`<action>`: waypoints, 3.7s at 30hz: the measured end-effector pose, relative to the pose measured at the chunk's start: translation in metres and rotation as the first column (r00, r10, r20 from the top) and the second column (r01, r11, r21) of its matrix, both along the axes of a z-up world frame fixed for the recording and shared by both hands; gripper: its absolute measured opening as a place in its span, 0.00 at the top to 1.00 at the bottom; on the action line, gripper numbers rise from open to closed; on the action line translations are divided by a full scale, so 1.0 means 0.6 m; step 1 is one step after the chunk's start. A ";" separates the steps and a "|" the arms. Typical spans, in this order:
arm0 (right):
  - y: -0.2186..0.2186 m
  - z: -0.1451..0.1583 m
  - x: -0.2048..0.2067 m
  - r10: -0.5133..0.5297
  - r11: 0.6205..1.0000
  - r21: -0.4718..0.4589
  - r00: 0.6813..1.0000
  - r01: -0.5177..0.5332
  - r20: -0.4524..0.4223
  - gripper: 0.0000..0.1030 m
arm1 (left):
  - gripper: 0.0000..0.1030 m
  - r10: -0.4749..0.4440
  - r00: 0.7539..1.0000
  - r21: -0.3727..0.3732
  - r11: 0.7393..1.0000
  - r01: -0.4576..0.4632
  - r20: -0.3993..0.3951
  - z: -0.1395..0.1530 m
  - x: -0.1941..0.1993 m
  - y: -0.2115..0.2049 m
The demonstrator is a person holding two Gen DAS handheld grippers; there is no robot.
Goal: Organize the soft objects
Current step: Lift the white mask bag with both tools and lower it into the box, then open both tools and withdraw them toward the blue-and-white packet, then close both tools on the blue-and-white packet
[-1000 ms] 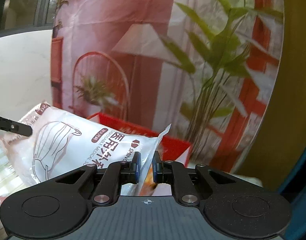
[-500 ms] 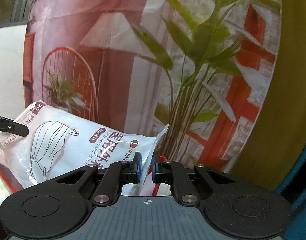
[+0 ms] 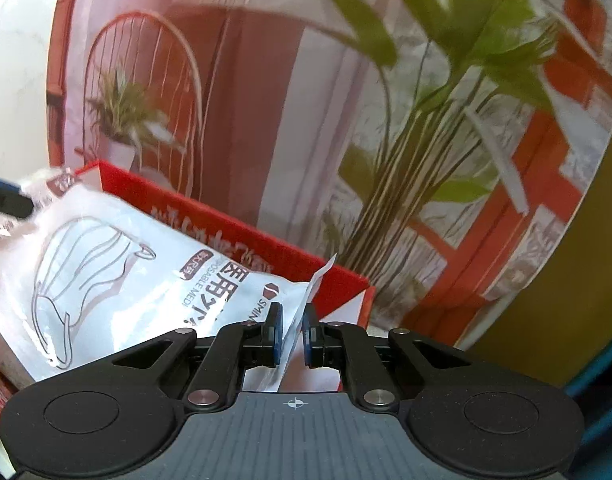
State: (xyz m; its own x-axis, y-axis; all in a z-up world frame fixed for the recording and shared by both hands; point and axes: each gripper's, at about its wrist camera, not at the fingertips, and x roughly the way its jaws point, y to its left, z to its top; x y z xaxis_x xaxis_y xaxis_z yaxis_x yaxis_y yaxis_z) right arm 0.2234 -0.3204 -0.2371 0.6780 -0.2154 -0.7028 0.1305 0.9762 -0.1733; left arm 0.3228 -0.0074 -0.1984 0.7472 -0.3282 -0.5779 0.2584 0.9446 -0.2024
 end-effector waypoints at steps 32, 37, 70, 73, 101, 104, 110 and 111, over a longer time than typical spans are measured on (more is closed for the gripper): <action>0.019 -0.045 0.040 0.072 0.966 0.257 0.966 -0.006 -0.248 0.89 | 0.78 -0.127 0.959 0.301 0.932 0.203 -0.252 -0.084 0.067 -0.106; 0.027 -0.059 0.053 0.101 0.968 0.251 0.948 -0.023 -0.303 0.90 | 0.78 -0.131 0.956 0.306 0.928 0.211 -0.262 -0.087 0.067 -0.105; 0.113 0.097 -0.201 -0.057 0.959 0.284 0.987 0.012 0.149 0.31 | 0.48 -0.120 0.993 0.147 0.982 0.121 -0.014 0.017 -0.228 -0.016; 0.137 0.093 -0.248 -0.057 0.952 0.307 0.987 0.008 0.153 0.28 | 0.48 -0.131 0.990 0.130 0.982 0.137 -0.058 -0.009 -0.268 0.002; 0.284 -0.035 -0.433 0.140 0.888 0.458 0.975 -0.047 -0.172 0.49 | 0.53 -0.220 0.889 -0.064 0.975 0.212 -0.402 -0.200 -0.394 0.019; 0.288 -0.041 -0.430 0.153 0.885 0.462 0.972 -0.056 -0.176 0.53 | 0.58 -0.221 0.890 -0.082 0.975 0.206 -0.398 -0.206 -0.393 0.016; 0.280 -0.046 -0.422 0.153 0.876 0.479 0.974 -0.055 -0.168 0.56 | 0.59 -0.216 0.894 -0.067 0.976 0.207 -0.393 -0.203 -0.369 0.009; 0.279 -0.047 -0.418 0.156 0.879 0.473 0.974 -0.060 -0.167 0.56 | 0.60 -0.214 0.895 -0.059 0.977 0.207 -0.392 -0.201 -0.360 0.007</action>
